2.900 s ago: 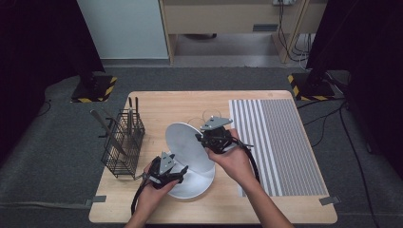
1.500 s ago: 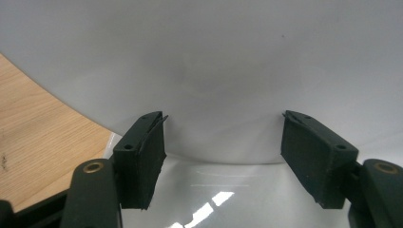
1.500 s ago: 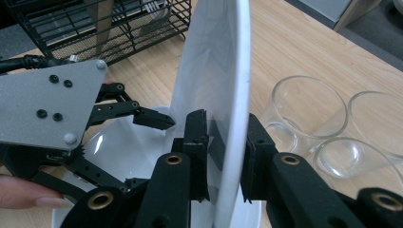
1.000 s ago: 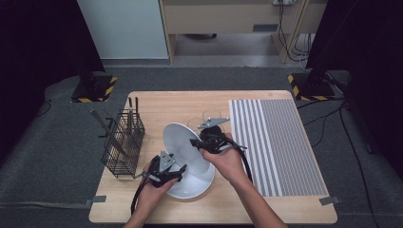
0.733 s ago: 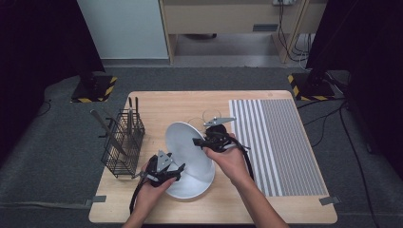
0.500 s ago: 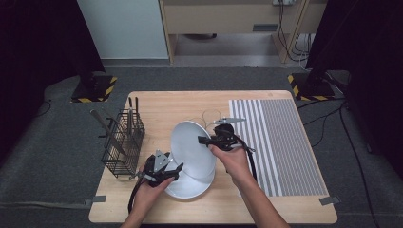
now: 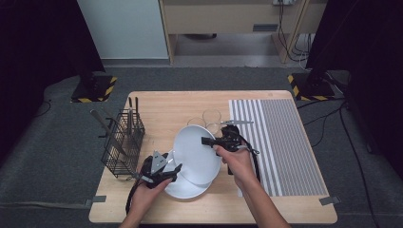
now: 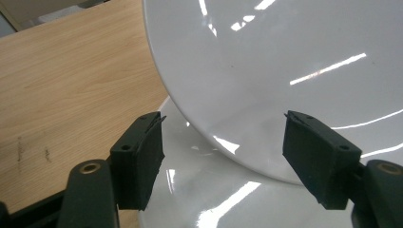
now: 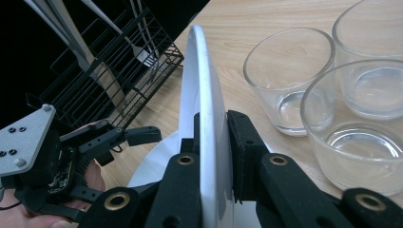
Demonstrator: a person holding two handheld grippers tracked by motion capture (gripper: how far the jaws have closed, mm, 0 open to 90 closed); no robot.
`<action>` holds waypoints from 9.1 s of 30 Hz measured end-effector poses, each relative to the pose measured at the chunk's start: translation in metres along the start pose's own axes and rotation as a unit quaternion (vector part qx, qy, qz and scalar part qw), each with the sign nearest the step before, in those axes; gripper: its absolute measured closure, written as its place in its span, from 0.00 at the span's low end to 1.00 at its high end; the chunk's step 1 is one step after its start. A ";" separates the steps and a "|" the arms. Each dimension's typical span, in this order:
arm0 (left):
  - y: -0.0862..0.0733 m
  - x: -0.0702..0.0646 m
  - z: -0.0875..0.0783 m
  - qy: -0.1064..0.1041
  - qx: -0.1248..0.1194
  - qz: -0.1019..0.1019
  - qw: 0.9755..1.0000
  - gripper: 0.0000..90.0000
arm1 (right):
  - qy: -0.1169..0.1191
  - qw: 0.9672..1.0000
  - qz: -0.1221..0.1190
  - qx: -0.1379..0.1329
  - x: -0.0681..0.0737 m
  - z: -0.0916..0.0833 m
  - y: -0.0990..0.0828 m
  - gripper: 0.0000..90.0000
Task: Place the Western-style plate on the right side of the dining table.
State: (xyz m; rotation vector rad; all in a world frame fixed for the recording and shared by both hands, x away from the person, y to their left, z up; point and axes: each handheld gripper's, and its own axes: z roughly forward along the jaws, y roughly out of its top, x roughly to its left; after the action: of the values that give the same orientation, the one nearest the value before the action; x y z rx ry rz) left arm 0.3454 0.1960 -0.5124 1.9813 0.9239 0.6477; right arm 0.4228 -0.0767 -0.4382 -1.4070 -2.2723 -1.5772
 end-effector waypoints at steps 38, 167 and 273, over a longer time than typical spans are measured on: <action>-0.001 0.005 -0.013 0.000 -0.012 -0.006 1.000 0.32 | 0.000 0.999 0.033 -0.043 -0.001 -0.001 0.006 0.92; 0.000 -0.002 -0.007 -0.014 -0.017 -0.011 1.000 0.12 | -0.048 0.989 0.037 -0.131 -0.036 -0.084 0.130 0.93; 0.000 -0.012 -0.015 0.002 0.005 0.039 0.999 0.12 | -0.172 0.961 0.143 -0.162 -0.173 -0.125 0.001 0.93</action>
State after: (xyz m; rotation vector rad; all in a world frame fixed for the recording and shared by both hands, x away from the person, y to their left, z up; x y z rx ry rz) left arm 0.3270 0.1939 -0.5059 2.0331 0.8570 0.6934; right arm 0.4712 -0.2832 -0.4614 -2.1309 -1.8891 -1.7792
